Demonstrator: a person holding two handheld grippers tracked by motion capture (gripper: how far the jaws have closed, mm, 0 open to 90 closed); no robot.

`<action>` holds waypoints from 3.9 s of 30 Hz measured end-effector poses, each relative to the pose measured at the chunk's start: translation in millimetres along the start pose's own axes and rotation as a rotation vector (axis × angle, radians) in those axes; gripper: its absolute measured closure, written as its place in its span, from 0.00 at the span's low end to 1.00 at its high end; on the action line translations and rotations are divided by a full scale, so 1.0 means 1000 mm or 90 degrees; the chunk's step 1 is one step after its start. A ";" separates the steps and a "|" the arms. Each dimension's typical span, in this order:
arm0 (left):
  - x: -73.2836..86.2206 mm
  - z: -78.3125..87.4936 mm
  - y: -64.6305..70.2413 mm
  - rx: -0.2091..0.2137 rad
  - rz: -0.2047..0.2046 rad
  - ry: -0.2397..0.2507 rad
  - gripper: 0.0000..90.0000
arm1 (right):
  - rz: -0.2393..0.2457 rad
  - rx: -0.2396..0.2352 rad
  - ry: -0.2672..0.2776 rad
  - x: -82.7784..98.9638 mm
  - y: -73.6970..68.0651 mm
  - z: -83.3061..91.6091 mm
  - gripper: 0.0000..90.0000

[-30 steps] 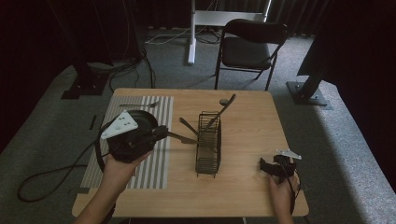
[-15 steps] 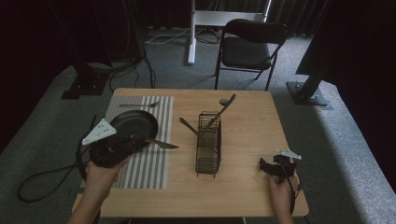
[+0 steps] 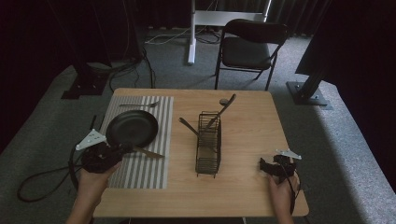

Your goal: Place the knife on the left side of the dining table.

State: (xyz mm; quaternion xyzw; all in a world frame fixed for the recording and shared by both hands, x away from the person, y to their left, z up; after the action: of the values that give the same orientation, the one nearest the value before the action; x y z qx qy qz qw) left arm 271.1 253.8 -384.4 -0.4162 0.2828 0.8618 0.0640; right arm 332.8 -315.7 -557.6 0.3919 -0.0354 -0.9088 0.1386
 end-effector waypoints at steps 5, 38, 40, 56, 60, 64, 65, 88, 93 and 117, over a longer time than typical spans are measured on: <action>0.010 -0.004 -0.010 -0.003 0.020 -0.013 0.93 | 0.000 0.000 0.000 0.000 0.000 0.000 0.12; 0.028 -0.006 -0.088 -0.039 0.179 -0.032 0.77 | 0.000 0.000 -0.001 0.000 0.000 0.000 0.12; 0.030 -0.007 -0.094 -0.042 0.188 -0.037 0.76 | 0.000 0.000 -0.001 0.000 0.000 0.000 0.12; 0.046 -0.017 -0.131 -0.076 0.239 -0.055 0.65 | -0.001 0.000 -0.001 0.000 0.000 0.000 0.12; 0.051 -0.020 -0.140 -0.079 0.254 -0.064 0.64 | -0.001 0.000 -0.001 0.000 0.000 0.000 0.12; 0.056 -0.021 -0.147 -0.072 0.269 -0.075 0.63 | -0.001 0.000 -0.001 0.000 0.000 0.000 0.12; 0.056 -0.021 -0.147 -0.072 0.269 -0.075 0.62 | -0.001 0.000 -0.001 0.000 0.000 0.000 0.12; 0.064 -0.044 -0.176 -0.106 0.284 -0.101 0.60 | -0.001 0.000 -0.001 0.000 0.000 0.000 0.12; 0.063 -0.045 -0.178 -0.121 0.269 -0.088 0.57 | -0.001 0.000 -0.001 0.000 0.000 0.000 0.13; 0.091 -0.034 -0.132 -0.193 0.126 -0.073 0.40 | -0.001 0.000 -0.001 0.000 0.000 0.000 0.13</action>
State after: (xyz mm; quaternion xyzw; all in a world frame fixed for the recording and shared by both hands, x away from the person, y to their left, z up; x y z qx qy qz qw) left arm 281.0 333.6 -526.7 -0.3417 0.1854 0.9188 -0.0683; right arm 332.6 -315.6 -557.5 0.3912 -0.0354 -0.9092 0.1379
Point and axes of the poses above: each handheld gripper's, and its own axes: z roughly backward along the jaws, x roughly out of its underside, y roughly to its right, the point moved 1 cm from there along -z, roughly forward along the jaws, and after that the axes turned 15 degrees about z, right-handed, at the moved point
